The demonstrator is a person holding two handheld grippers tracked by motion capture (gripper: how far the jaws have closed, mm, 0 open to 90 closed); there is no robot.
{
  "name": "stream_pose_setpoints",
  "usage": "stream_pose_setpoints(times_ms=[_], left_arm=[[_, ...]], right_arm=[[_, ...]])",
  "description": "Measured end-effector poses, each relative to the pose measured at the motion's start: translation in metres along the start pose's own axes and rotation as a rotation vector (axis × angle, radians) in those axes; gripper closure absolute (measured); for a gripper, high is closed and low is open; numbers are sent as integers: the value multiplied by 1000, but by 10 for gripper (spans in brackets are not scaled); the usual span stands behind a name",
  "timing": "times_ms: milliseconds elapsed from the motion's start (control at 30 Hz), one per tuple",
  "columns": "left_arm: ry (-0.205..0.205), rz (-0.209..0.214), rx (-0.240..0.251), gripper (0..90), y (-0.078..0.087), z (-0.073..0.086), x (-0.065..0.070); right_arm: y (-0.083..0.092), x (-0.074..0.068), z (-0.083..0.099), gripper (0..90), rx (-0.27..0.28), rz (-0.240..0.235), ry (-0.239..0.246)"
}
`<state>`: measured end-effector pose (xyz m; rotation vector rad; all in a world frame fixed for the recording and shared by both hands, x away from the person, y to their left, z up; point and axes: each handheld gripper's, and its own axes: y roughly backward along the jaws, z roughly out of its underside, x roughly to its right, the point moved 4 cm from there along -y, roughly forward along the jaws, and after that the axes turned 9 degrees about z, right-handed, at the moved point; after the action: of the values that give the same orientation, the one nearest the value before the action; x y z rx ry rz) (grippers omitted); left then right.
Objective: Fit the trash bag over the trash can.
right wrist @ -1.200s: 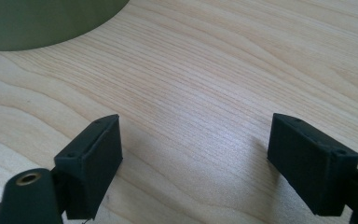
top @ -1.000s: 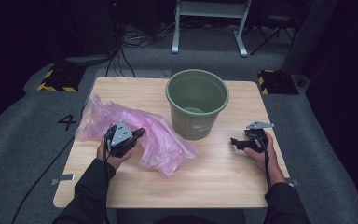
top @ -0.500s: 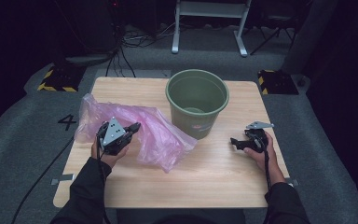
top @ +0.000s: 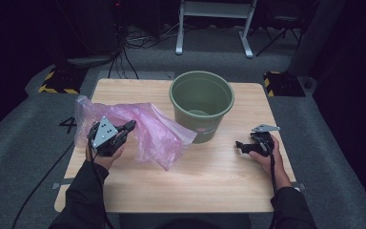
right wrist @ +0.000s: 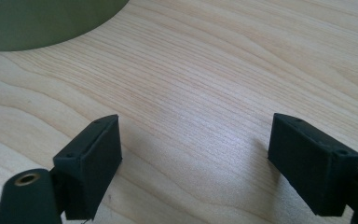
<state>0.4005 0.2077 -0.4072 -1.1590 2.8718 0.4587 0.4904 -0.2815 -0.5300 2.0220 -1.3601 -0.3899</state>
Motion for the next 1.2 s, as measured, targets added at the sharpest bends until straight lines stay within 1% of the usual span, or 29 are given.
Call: stream_pose_setpoints(times_ms=[133, 200, 300, 367, 433, 567, 667, 800, 900, 1000, 1200], left_arm=[[15, -13, 21, 896, 7, -2, -5], [18, -18, 19, 896, 8, -2, -5], [12, -19, 11, 896, 8, -3, -4], [11, -21, 22, 896, 9, -5, -4], [13, -21, 36, 896, 12, -9, -6], [8, -23, 49, 896, 15, -17, -9], [-2, -24, 52, 896, 18, -25, -11], [-27, -39, 58, 896, 21, -39, -13], [-35, -36, 68, 896, 20, -49, -14], [-41, -34, 72, 896, 14, -59, -14], [-51, -26, 79, 896, -2, -76, -13]], right_arm=[[0, 0, 0, 173, 1, 0, 1], [0, 0, 0, 173, 1, 0, 1], [0, 0, 0, 173, 1, 1, 0], [0, 0, 0, 173, 1, 1, 0], [0, 0, 0, 173, 1, 1, 0], [0, 0, 0, 173, 1, 1, 0], [0, 0, 0, 173, 1, 1, 0], [0, 0, 0, 173, 1, 1, 0], [0, 0, 0, 173, 1, 1, 0], [0, 0, 0, 173, 1, 1, 0], [0, 0, 0, 173, 1, 0, 0]])
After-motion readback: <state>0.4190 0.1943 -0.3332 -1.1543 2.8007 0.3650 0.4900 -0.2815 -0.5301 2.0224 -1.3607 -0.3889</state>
